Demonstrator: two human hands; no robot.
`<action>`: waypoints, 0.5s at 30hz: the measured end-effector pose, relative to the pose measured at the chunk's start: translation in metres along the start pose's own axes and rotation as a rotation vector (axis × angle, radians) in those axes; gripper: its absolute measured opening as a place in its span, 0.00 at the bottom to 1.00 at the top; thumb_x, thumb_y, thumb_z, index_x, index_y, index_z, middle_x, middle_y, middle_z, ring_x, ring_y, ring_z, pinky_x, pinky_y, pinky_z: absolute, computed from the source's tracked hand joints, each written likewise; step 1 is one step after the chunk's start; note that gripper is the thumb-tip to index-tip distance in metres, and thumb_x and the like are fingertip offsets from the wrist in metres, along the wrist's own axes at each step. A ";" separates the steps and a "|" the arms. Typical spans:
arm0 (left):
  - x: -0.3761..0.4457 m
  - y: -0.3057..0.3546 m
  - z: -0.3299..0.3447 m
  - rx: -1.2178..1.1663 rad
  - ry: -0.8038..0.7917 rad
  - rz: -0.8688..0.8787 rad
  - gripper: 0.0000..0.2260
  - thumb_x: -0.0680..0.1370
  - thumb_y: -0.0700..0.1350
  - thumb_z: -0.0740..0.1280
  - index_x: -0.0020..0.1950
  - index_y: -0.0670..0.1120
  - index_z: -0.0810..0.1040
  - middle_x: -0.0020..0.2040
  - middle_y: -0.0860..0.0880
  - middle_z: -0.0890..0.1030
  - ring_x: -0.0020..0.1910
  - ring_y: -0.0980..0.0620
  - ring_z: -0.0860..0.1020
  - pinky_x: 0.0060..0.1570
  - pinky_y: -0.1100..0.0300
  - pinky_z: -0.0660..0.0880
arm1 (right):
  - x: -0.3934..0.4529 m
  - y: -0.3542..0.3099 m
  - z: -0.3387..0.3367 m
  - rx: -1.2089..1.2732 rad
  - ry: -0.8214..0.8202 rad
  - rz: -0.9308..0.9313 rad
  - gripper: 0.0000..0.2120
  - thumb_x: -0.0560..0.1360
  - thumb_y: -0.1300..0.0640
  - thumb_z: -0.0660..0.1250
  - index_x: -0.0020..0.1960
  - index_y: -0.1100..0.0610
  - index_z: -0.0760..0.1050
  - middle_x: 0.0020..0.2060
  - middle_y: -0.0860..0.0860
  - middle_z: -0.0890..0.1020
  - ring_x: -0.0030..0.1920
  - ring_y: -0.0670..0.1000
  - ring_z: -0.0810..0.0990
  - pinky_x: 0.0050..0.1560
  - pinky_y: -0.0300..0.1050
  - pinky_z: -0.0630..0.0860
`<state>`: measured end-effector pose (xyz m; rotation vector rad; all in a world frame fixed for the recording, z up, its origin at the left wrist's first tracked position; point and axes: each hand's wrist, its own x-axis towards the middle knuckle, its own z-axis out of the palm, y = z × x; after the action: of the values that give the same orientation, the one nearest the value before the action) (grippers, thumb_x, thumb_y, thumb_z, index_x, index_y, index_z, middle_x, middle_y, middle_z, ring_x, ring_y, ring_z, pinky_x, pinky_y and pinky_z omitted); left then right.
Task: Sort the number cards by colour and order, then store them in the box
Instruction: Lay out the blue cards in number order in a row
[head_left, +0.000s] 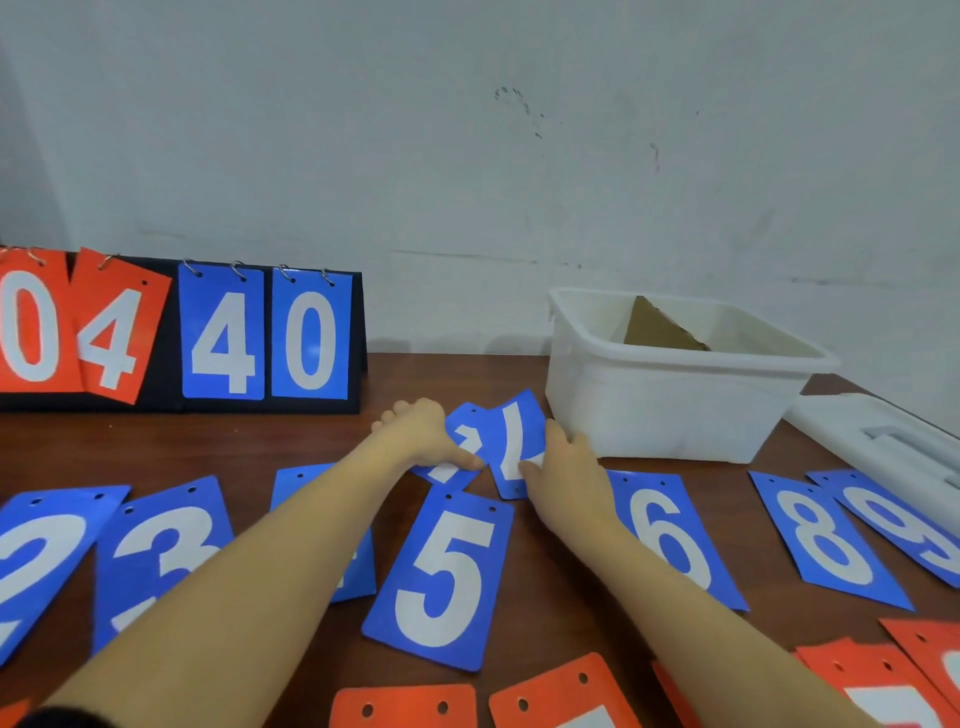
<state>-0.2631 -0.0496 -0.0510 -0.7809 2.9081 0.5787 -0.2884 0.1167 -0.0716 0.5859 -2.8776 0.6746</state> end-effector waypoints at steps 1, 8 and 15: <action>-0.001 -0.001 0.000 -0.072 0.018 0.014 0.34 0.63 0.62 0.74 0.60 0.43 0.69 0.59 0.43 0.68 0.59 0.42 0.71 0.58 0.51 0.70 | 0.001 0.000 0.000 0.025 -0.001 0.004 0.23 0.77 0.54 0.61 0.70 0.57 0.60 0.59 0.56 0.71 0.57 0.58 0.74 0.56 0.49 0.70; -0.030 -0.001 -0.026 -0.549 0.486 0.280 0.08 0.75 0.40 0.66 0.53 0.43 0.73 0.47 0.48 0.78 0.39 0.55 0.73 0.34 0.69 0.69 | -0.007 -0.013 -0.036 0.602 0.266 -0.194 0.20 0.75 0.66 0.59 0.65 0.53 0.69 0.53 0.47 0.78 0.48 0.45 0.77 0.46 0.34 0.71; -0.139 -0.021 -0.076 -0.658 0.805 0.463 0.15 0.76 0.36 0.63 0.57 0.52 0.67 0.39 0.54 0.71 0.31 0.54 0.69 0.26 0.73 0.66 | -0.070 -0.050 -0.091 0.850 0.375 -0.368 0.21 0.77 0.65 0.59 0.64 0.47 0.72 0.54 0.43 0.77 0.51 0.30 0.73 0.49 0.18 0.64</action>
<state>-0.1305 -0.0299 0.0353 -0.4126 3.6961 1.6670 -0.2007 0.1403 0.0151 0.9131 -1.9688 1.7105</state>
